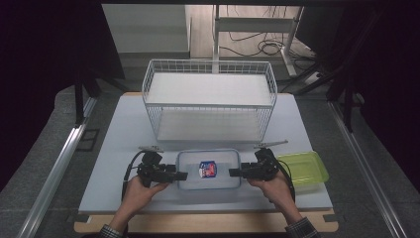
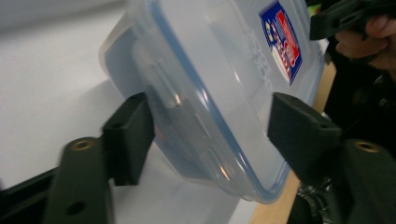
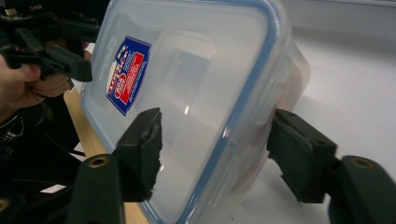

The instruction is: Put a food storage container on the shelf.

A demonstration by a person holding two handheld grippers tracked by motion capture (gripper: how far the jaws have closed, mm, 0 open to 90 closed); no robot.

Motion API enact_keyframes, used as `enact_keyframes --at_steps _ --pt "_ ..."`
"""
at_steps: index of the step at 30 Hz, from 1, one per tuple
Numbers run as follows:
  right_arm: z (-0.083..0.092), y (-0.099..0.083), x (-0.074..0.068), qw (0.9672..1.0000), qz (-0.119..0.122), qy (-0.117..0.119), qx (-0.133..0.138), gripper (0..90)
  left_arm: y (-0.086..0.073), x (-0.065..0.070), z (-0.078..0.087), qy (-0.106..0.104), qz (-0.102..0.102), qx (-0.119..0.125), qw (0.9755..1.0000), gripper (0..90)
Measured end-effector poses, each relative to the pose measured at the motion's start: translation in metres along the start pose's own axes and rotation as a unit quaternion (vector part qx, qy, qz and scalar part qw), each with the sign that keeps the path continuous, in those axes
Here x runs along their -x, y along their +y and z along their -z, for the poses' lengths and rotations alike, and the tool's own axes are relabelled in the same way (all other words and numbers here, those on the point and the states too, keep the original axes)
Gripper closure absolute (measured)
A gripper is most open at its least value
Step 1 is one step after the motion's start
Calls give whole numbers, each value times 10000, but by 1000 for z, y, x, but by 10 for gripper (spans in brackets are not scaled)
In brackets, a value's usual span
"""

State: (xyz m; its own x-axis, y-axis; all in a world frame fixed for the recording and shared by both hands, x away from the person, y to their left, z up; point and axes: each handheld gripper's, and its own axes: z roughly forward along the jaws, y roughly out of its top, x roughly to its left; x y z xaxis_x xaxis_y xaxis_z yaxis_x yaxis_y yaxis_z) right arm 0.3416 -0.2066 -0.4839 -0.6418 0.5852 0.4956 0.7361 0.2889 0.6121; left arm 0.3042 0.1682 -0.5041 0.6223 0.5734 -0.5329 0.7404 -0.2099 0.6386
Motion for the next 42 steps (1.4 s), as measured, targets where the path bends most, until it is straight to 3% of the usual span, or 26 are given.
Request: enact_keyframes --at_steps 5,9,16,20,25,29,35,42 --pt "8 -6 -2 9999 -61 82 106 460 -7 4 1 -64 91 105 9999 418" --pt "12 -11 -1 9997 -100 181 147 491 -13 0 -1 -235 226 226 9992 414" --pt "13 -15 -5 9996 -136 60 238 489 -12 1 0 -207 191 216 9994 431" --pt "13 -17 -6 9993 -206 41 295 488 -11 -2 0 -295 422 297 9982 448" --pt "13 -17 -9 9992 -192 -28 345 509 -11 -2 3 -267 504 421 9975 476" --pt "14 -16 -14 9989 -41 -119 447 528 -12 -2 6 -212 477 502 9974 496" --pt "12 -17 -14 9978 -25 -154 639 527 -12 -2 7 -122 439 608 9971 498" --pt "15 -12 -19 9959 249 -165 852 528 -7 3 14 -71 204 754 9969 499"
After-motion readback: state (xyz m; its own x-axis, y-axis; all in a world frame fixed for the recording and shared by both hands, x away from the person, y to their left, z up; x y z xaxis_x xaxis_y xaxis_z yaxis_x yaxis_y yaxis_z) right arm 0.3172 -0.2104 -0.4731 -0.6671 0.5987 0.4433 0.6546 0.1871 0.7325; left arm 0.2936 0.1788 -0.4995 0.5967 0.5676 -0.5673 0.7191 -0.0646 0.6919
